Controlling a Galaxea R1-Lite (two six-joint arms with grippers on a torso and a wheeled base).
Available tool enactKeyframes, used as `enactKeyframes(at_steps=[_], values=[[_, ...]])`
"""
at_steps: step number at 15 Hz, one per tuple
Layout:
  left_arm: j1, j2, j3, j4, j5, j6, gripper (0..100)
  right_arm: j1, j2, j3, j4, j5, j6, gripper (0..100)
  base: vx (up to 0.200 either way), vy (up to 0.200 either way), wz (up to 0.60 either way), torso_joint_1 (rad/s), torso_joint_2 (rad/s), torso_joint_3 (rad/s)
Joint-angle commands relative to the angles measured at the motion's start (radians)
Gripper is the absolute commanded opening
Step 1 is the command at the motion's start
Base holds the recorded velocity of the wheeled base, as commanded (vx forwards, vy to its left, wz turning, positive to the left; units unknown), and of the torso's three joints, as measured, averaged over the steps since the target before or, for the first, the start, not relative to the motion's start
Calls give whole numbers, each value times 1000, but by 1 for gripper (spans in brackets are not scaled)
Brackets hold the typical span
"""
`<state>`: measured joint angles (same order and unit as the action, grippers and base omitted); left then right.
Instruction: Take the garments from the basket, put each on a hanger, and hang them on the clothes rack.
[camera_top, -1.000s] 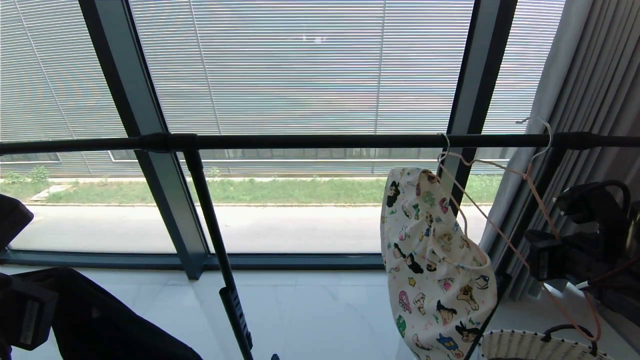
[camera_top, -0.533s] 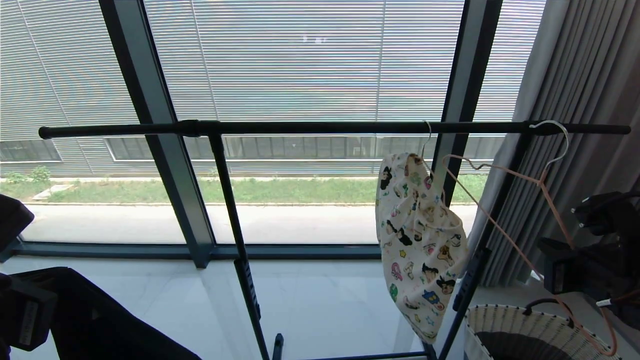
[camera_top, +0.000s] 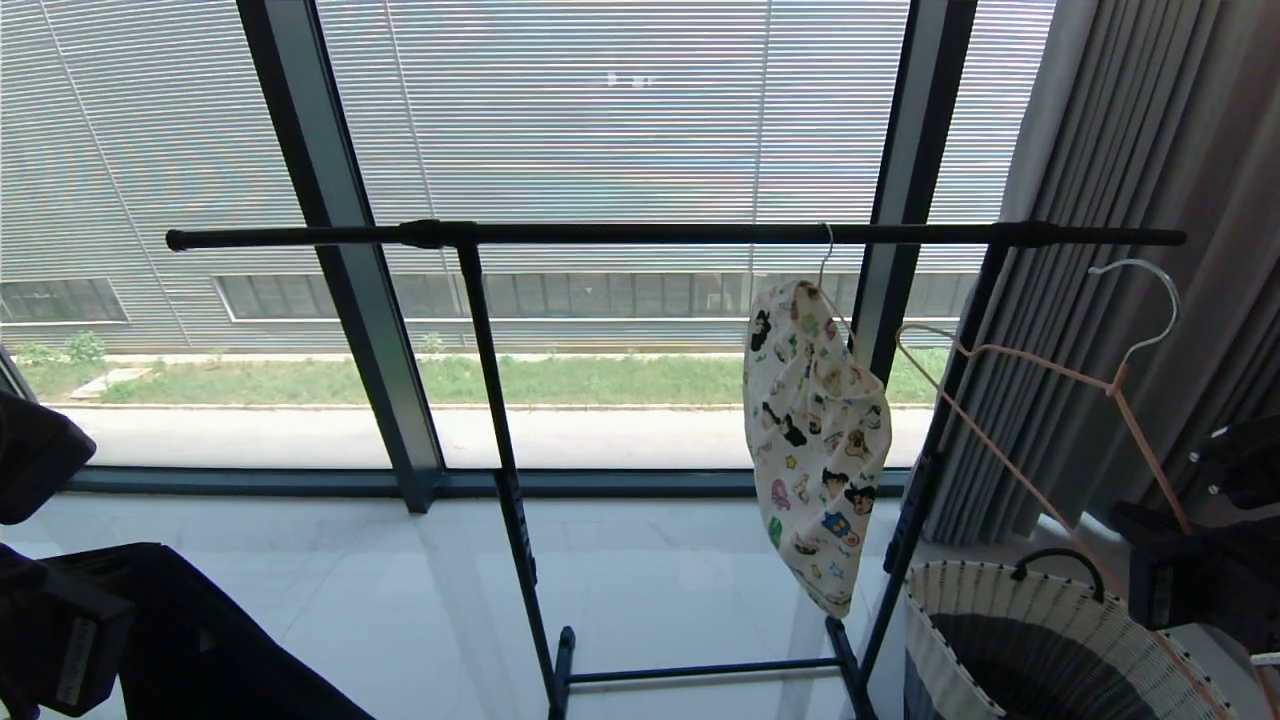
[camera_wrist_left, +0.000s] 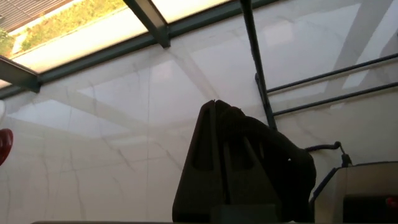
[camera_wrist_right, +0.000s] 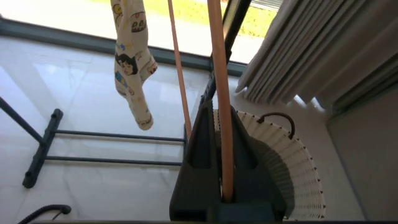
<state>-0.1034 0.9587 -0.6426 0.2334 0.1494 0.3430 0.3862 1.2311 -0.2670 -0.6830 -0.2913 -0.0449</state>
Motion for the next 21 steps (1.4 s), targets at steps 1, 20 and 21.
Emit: enactKeyframes(at_steps=[1,20,21], values=[[-16,0,7,0,1,-1,0,8,-50,0,19,4,-3,0,0,0,0,0,0,0],[-476,584,-184,-318,256,-286,0,691,-104,-9,237,270,128,0,0,0,0,0,0,0],[-487,591,-186,-325,256,-297,0,694,-73,-38,237,271,131,0,0,0,0,0,0,0]])
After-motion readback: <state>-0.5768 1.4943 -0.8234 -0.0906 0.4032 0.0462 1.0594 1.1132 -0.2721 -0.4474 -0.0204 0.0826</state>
